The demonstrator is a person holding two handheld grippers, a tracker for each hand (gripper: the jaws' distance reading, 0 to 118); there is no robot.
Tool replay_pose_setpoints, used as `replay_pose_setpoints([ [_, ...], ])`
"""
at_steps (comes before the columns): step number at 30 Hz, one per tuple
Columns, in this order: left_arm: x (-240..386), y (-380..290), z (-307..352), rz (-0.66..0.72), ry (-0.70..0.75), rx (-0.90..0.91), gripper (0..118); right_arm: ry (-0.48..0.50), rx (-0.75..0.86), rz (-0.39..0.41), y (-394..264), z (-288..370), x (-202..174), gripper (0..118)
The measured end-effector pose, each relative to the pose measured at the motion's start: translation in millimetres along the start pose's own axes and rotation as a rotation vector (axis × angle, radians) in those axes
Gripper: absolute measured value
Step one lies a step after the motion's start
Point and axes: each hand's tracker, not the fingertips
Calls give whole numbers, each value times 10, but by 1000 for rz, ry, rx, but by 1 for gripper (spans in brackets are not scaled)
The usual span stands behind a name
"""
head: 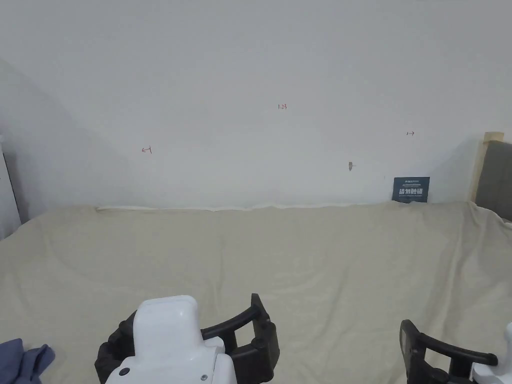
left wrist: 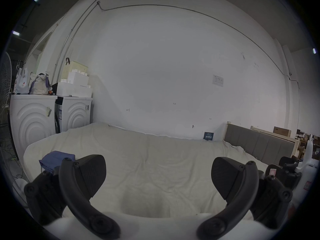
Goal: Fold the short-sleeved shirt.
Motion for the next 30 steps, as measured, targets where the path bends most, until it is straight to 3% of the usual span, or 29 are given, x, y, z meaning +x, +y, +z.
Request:
replay_pose_setpoints([
  [7, 64, -3, -28, 29, -17, -26, 118, 9, -19, -2, -10, -47, -16, 118],
  [16, -34, 37, -19, 185, -123, -36, 118, 5, -22, -18, 16, -83, 0, 118],
  [30, -65, 64, -38, 153, -95, -37, 118, 16, -22, -24, 18, -84, -29, 118],
])
